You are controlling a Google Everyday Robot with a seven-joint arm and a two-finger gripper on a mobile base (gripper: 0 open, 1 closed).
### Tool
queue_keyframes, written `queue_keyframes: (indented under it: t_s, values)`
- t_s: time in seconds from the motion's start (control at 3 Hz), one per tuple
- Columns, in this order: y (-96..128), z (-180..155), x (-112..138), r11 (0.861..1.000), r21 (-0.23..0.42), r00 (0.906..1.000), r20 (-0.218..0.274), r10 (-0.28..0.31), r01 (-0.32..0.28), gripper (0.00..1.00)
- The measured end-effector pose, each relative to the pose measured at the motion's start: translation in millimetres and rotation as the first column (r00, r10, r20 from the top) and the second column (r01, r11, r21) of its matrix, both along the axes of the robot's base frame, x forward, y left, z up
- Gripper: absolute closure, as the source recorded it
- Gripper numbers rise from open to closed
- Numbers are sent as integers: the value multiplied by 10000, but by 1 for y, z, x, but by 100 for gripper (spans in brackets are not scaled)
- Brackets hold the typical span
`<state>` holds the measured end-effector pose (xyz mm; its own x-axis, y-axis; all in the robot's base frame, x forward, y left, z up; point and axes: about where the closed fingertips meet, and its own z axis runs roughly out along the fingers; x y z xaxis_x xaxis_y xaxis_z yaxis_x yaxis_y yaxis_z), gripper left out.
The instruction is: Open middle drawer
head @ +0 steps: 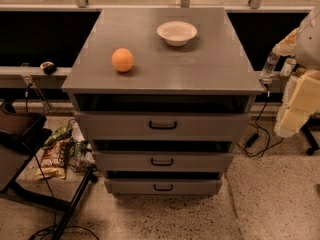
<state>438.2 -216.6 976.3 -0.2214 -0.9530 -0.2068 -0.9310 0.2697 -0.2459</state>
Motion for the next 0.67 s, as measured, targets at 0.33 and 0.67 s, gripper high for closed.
queue_keyframes:
  t_s: [0.33,0.67]
  values:
    - [0,0,0,10000,0,10000,0,0,0,0]
    - [11,-31,3,9999,131,9997,-241,-35,38,0]
